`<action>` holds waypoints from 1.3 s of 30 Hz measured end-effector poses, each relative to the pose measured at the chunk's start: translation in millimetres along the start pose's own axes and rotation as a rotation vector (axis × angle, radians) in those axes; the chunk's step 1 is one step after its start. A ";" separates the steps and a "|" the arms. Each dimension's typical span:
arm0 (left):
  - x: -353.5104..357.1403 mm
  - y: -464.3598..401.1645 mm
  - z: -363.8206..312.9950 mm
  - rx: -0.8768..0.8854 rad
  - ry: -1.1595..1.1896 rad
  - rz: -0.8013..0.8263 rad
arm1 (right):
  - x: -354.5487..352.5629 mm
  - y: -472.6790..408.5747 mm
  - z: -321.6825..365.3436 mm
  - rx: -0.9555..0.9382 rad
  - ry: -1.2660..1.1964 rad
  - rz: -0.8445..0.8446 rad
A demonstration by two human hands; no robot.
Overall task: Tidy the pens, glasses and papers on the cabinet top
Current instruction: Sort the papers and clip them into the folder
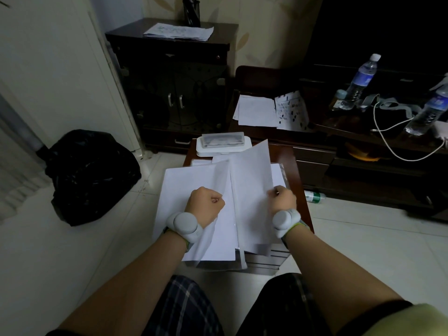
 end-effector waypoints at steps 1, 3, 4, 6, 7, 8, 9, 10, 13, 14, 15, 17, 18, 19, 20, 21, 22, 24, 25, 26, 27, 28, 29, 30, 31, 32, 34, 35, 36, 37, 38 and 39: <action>0.2 0.5 -0.3 -0.010 0.006 0.001 | -4.7 -0.9 -0.2 0.005 0.003 -0.004; -0.3 1.9 -2.0 -0.028 0.011 -0.002 | -15.4 -2.2 -0.6 -0.001 0.014 -0.015; -0.7 3.0 -2.6 -0.038 0.016 -0.002 | -20.5 -2.2 -1.7 -0.004 0.015 -0.022; -2.2 5.2 -4.8 -0.053 0.036 -0.007 | -32.1 -1.3 -4.6 -0.009 0.008 -0.049; -2.5 6.6 -5.2 -0.060 0.055 -0.009 | -38.5 0.4 -6.4 -0.006 0.006 -0.063; -3.0 8.3 -6.7 -0.068 0.079 -0.014 | -44.8 2.0 -8.3 -0.001 0.002 -0.073; -3.5 10.0 -8.3 -0.076 0.103 -0.020 | -50.5 3.2 -10.2 0.005 -0.005 -0.080; -3.6 12.0 -9.8 -0.084 0.129 -0.025 | -55.7 4.6 -12.6 0.015 -0.013 -0.083; -4.4 15.1 -13.3 -0.102 0.213 -0.050 | -68.3 8.5 -19.5 0.042 -0.049 -0.097; -5.0 15.3 -13.9 -0.102 0.222 -0.056 | -71.7 9.0 -21.2 0.042 -0.059 -0.099; -4.9 15.9 -13.9 -0.101 0.222 -0.055 | -74.7 10.1 -23.9 0.046 -0.068 -0.102; -6.0 15.9 -13.2 -0.093 0.202 -0.053 | -80.6 11.7 -30.6 0.069 -0.081 -0.118; -5.5 15.7 -12.5 -0.095 0.190 -0.054 | -82.6 12.4 -35.1 0.080 -0.089 -0.128; -5.2 15.4 -11.5 -0.097 0.180 -0.057 | -84.1 12.3 -38.8 0.084 -0.100 -0.138; -5.0 15.1 -11.6 -0.099 0.175 -0.059 | -85.2 12.3 -41.4 0.084 -0.110 -0.142; -4.3 15.3 -11.8 -0.100 0.174 -0.063 | -85.5 12.8 -43.5 0.086 -0.117 -0.140; -4.0 14.9 -12.0 -0.100 0.176 -0.072 | -86.1 13.3 -44.8 0.089 -0.119 -0.136; -2.4 14.5 -11.1 -0.094 0.183 -0.090 | -84.7 13.6 -47.0 0.105 -0.114 -0.115; -1.4 14.8 -10.8 -0.087 0.191 -0.093 | -82.9 14.2 -47.8 0.118 -0.104 -0.097; 0.0 15.3 -10.3 -0.079 0.197 -0.092 | -80.3 14.2 -49.2 0.130 -0.084 -0.076; 1.0 14.7 -9.9 -0.072 0.209 -0.095 | -78.0 13.5 -49.7 0.138 -0.063 -0.059; 2.4 16.6 -8.1 -0.072 0.221 -0.098 | -73.2 14.1 -52.4 0.143 -0.049 -0.042; 2.6 16.1 -8.1 -0.072 0.230 -0.105 | -70.7 13.6 -53.2 0.143 -0.045 -0.032; 3.0 16.7 -8.2 -0.072 0.233 -0.111 | -67.4 13.8 -54.4 0.139 -0.041 -0.024; 3.3 16.3 -8.8 -0.068 0.230 -0.123 | -65.1 14.5 -54.8 0.137 -0.040 -0.018; 3.2 16.8 -9.8 -0.066 0.228 -0.134 | -62.1 15.5 -55.5 0.132 -0.041 -0.010; 3.4 16.7 -11.5 -0.060 0.232 -0.151 | -56.3 18.1 -54.8 0.122 -0.042 0.012; 4.4 16.0 -10.7 -0.057 0.229 -0.157 | -52.9 19.6 -54.3 0.113 -0.046 0.020; 5.1 15.3 -10.2 -0.057 0.227 -0.156 | -49.2 19.9 -53.9 0.102 -0.053 0.025; 5.9 14.4 -9.6 -0.051 0.226 -0.152 | -45.4 20.1 -53.3 0.093 -0.059 0.030; 7.9 15.0 -9.2 -0.041 0.229 -0.145 | -41.8 22.1 -53.3 0.091 -0.061 0.034; 8.7 13.3 -7.9 -0.030 0.230 -0.142 | -38.0 21.5 -51.4 0.087 -0.061 0.037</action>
Point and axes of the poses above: each hand's wrist, its own y-axis away from the middle knuckle, its own x-axis out of the palm, z = x × y, the point moved 5 cm from there along -y, towards the middle knuckle, and after that the axes turned 15 degrees about z, right-handed, at the moved point
